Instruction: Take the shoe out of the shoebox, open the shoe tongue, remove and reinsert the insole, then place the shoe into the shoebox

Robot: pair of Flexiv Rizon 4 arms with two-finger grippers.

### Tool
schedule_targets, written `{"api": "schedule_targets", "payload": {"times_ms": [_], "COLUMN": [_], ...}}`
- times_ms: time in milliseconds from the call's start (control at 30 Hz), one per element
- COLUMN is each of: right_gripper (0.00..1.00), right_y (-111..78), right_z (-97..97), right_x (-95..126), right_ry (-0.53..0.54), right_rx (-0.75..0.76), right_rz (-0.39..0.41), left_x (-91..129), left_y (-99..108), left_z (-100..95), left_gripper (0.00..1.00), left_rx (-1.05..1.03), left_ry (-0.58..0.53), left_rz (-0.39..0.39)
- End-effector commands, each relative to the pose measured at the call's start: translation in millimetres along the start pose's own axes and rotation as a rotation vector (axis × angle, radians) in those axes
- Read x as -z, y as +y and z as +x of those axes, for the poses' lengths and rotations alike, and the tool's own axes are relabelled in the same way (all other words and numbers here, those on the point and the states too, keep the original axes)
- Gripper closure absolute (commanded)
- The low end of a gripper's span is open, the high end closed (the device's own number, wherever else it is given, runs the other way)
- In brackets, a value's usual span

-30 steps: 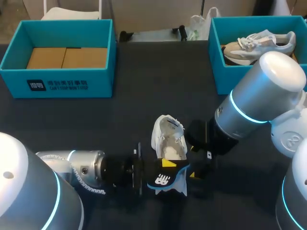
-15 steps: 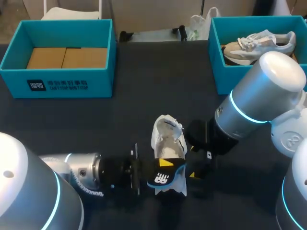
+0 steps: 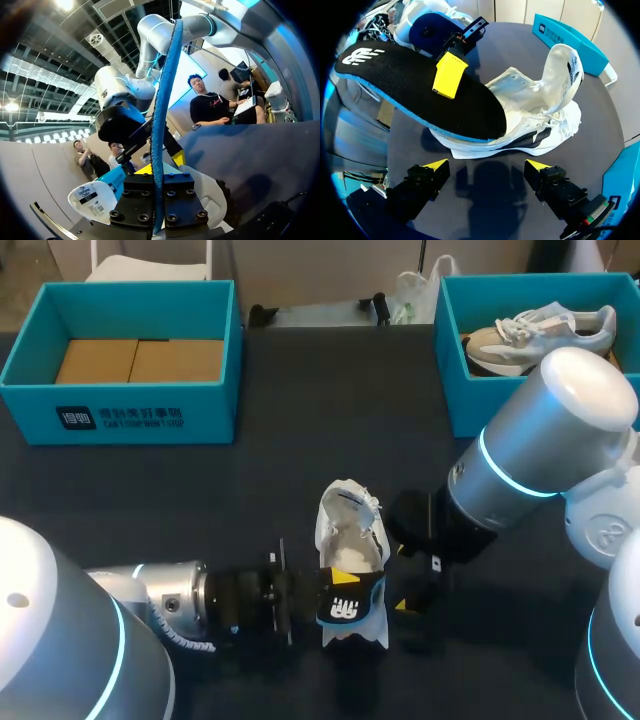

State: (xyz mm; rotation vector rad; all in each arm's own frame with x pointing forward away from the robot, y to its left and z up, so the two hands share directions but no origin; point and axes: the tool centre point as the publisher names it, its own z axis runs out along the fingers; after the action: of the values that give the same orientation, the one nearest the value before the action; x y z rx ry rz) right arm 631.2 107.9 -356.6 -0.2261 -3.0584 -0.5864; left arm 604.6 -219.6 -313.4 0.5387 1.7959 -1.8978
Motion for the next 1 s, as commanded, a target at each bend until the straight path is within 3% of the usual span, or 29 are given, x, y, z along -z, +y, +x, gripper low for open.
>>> {"api": "schedule_targets", "payload": {"times_ms": [33,467,1000], "right_gripper": [0.00,0.00,0.00], "right_y": [0.2,0.2,0.2], "right_z": [1.2,1.2,1.2], "right_x": [-1,-1,-1], "right_ry": [-0.003,-0.003,-0.003], "right_rx": [-0.001,-0.001,-0.001], "right_rz": [0.000,0.000,0.000], "left_x": [-1,1,1], "left_y": [3,21,48], "left_z": [-0.2,2.2,1.1], "left_gripper": [1.00,1.00,1.00], "left_rx": [-0.001,-0.049,-0.134], "left_ry": [0.005,0.070,0.104], "left_rz": [-0.022,-0.072,-0.238]}}
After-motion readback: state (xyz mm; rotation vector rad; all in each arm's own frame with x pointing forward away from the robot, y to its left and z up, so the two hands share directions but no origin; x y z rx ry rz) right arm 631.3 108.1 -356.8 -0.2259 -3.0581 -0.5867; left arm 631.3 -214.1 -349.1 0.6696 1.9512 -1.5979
